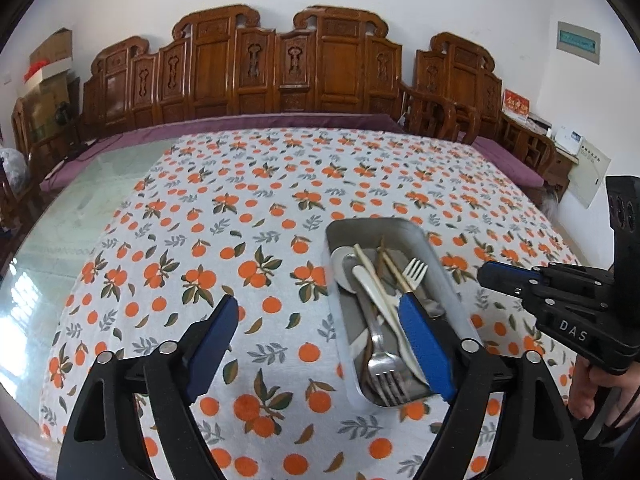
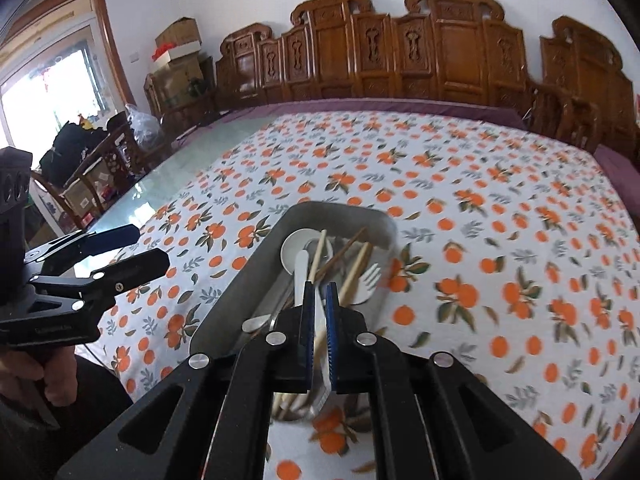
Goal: Organize utensils
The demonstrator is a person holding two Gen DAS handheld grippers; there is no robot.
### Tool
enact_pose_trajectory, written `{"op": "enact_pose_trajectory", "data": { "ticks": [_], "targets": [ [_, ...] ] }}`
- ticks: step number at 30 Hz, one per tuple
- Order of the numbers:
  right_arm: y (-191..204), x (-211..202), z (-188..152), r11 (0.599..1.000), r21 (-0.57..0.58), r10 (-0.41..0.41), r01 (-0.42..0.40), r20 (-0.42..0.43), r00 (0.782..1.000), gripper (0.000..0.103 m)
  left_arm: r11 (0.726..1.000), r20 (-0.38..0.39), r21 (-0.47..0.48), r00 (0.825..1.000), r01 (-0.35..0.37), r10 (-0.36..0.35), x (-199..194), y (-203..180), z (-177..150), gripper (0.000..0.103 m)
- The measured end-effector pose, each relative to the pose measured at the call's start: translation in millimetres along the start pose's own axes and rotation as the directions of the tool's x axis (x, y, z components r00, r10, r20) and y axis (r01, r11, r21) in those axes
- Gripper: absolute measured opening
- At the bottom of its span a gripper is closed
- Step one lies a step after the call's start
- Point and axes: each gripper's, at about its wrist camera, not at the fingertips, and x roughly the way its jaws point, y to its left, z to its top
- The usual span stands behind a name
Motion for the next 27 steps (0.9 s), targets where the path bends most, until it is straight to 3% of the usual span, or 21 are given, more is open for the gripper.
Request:
{"op": "enact_pose_trajectory", "data": {
  "ticks": [3, 6, 8, 11, 13, 16, 27],
  "targets": [
    [-4.9, -20.2, -4.3, 1.0, 0.013, -0.022, 0.021, 0.03, 0.999, 0.024, 1.0, 0.027, 0.01, 1.0, 0.001, -0.002, -13.8, -8.7, -0.9, 0.095],
    [-9.5, -41.4, -9.1, 0.999, 0.021, -0.047, 0.046, 0.063, 0.997, 0.041, 1.0, 0.019, 0.027, 1.0, 0.004, -0.004, -22.2, -18.5, -2.7, 0.095],
    [-11.2, -52.9, -11.6, 0.997, 0.028, -0.07, 0.068, 0.08, 0.994, 0.067, 0.999, 0.011, 0.033, 1.0, 0.0, 0.0, -25.7, -23.3, -4.5, 0.095],
    [-14.3, -71.1, -16.7, 0.995, 0.047, -0.095, 0.091, 0.11, 0.989, 0.087, 0.999, -0.013, 0.039, 1.0, -0.003, 0.003, -30.1, -30.1, -9.4, 0.095],
    [-16.9, -81.7, -20.7, 0.993, 0.064, -0.103, 0.096, 0.121, 0.987, 0.095, 0.999, -0.026, 0.042, 1.0, -0.002, 0.003, -34.6, -35.0, -13.5, 0.095],
    [-19.7, -96.4, -26.7, 0.991, 0.077, -0.121, 0.111, 0.132, 0.984, 0.1, 0.999, -0.027, 0.041, 1.0, 0.005, -0.004, -44.2, -40.9, -18.7, 0.095],
    [-21.1, -149.0, -48.0, 0.983, 0.112, -0.165, 0.148, 0.167, 0.972, 0.1, 0.999, 0.026, 0.045, 0.999, 0.023, -0.025, -88.5, -61.7, -28.2, 0.095]
  ]
}}
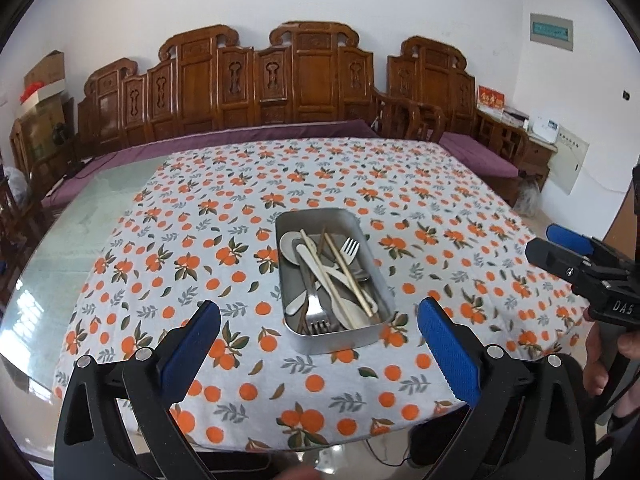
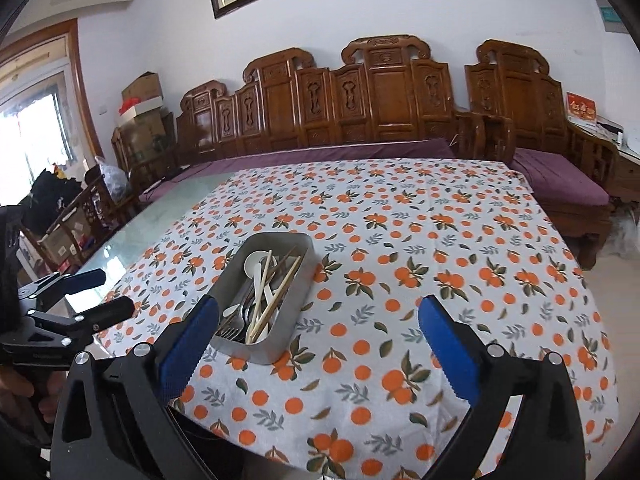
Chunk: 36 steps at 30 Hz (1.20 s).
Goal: Organize utensils
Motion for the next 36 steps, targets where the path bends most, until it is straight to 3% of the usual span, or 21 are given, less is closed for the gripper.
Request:
{"op": "enact_pose_trajectory", "data": {
  "ticks": [19, 36],
  "targets": [
    [-5.3, -92.5, 16.3, 0.998, 0.017, -0.068, 0.066, 0.133, 0.989, 0.1, 1.0, 0.147, 0.021, 0.989, -0.016, 0.013, -92.1, -25.1, 19.1, 0.095],
    [40.5, -169.1, 36.4, 0.995, -0.087, 0.069, -0.046, 0.283, 0.957, 0.1, 0.996, 0.277, 0.082, 0.959, 0.029, -0.051, -162.7, -53.1, 32.4, 0.095]
  ]
}}
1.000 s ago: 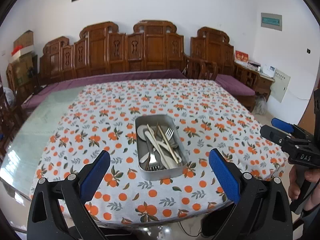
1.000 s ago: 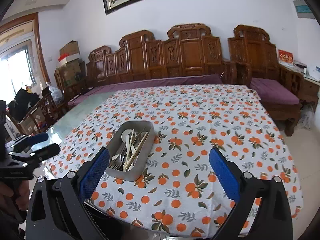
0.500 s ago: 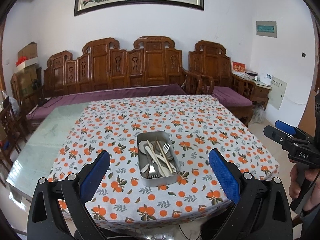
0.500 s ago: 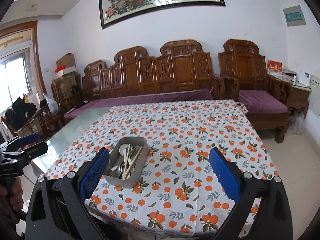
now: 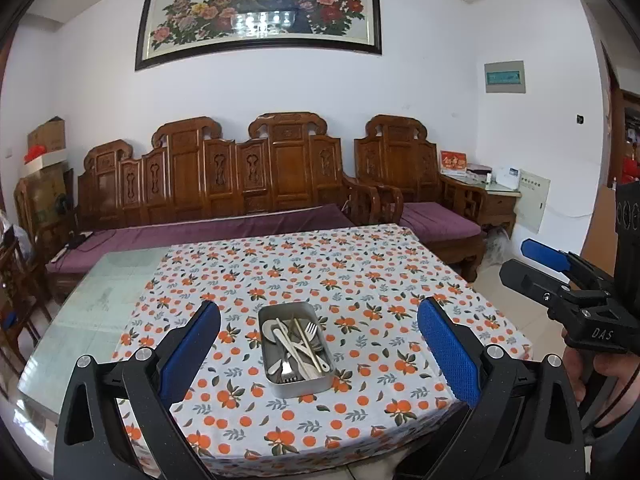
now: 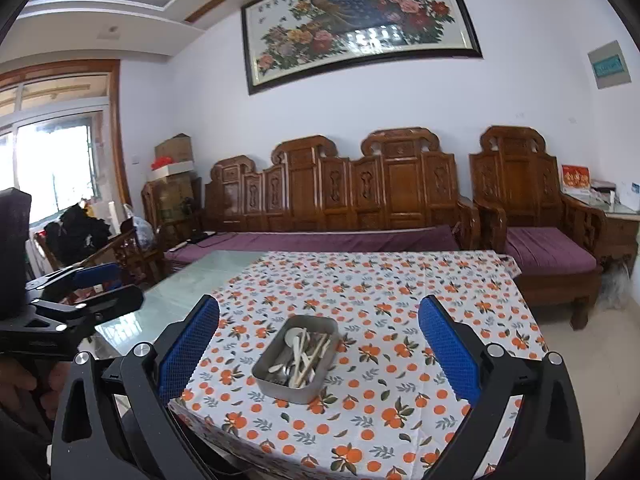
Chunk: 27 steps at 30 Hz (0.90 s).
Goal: Organize utensils
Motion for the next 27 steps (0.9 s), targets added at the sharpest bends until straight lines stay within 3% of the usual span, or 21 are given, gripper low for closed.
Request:
{"op": "enact_pose_trajectory", "data": {
  "ticks": [27],
  "targets": [
    [9.5, 3.8, -3.6, 1.0, -0.014, 0.008, -0.008, -0.009, 1.0, 0.1, 0.999, 0.017, -0.033, 1.0, -0.009, 0.01, -3.8, 6.7, -1.8, 0.095]
  ]
}}
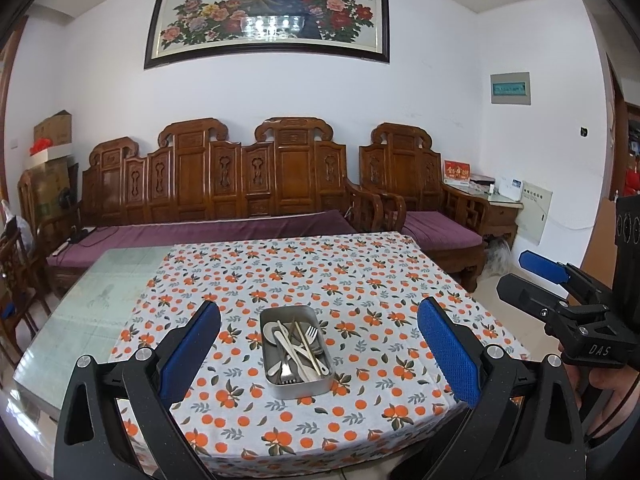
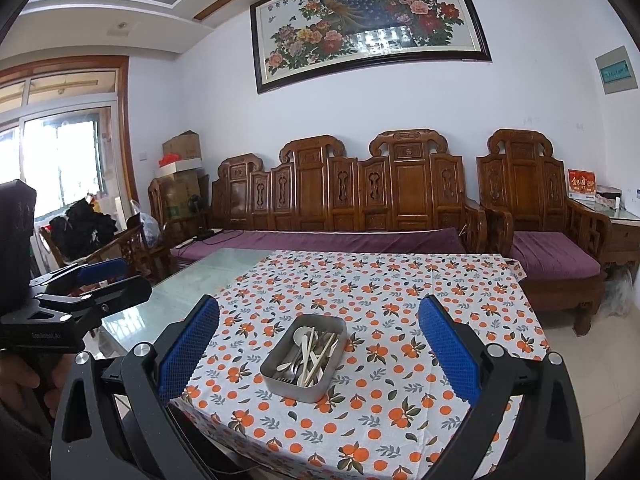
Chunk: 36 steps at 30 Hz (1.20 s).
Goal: Organize utensils
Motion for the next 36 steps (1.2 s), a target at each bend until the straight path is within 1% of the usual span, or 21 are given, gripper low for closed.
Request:
{"op": "enact_pose_trajectory", "data": {
  "ticks": [36],
  "targets": [
    [1.2, -0.5, 0.6, 1.0, 0.008, 0.012, -0.012, 0.002, 1.0, 0.1, 1.0, 0.011, 0.0, 1.0, 0.007, -0.007, -4.0, -11.6, 1.2, 0.095]
  ]
}}
